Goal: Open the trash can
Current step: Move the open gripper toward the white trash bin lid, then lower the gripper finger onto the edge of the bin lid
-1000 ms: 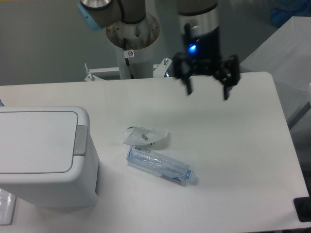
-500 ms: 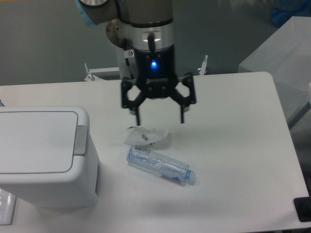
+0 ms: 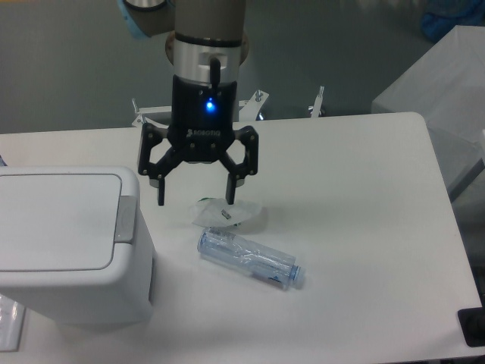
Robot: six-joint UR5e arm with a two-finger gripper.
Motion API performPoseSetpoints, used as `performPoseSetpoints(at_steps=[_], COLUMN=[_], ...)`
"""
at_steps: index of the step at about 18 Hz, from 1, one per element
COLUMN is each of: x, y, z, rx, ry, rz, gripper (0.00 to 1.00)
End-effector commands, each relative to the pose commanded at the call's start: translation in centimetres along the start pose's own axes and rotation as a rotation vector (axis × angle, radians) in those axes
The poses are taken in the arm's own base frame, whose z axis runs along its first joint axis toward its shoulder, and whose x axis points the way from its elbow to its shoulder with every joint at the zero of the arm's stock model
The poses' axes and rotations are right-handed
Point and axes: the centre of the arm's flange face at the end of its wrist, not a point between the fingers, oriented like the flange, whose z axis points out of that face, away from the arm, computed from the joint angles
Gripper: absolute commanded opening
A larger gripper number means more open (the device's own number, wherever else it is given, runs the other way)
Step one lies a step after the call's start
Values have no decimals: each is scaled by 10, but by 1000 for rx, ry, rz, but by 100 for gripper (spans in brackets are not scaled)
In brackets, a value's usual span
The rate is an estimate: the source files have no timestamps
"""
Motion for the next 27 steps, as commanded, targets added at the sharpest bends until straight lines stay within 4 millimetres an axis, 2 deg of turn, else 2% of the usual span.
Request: performPoseSetpoints(at_steps=[3, 13, 20, 27], x=[0, -5, 6, 7], y=[0, 5, 6, 8], z=[3, 31, 36, 37], rx=[-2, -49, -56, -60], ry=[1, 2, 12, 13], rz=[-48, -72, -78, -90], gripper=[100, 100, 100, 100])
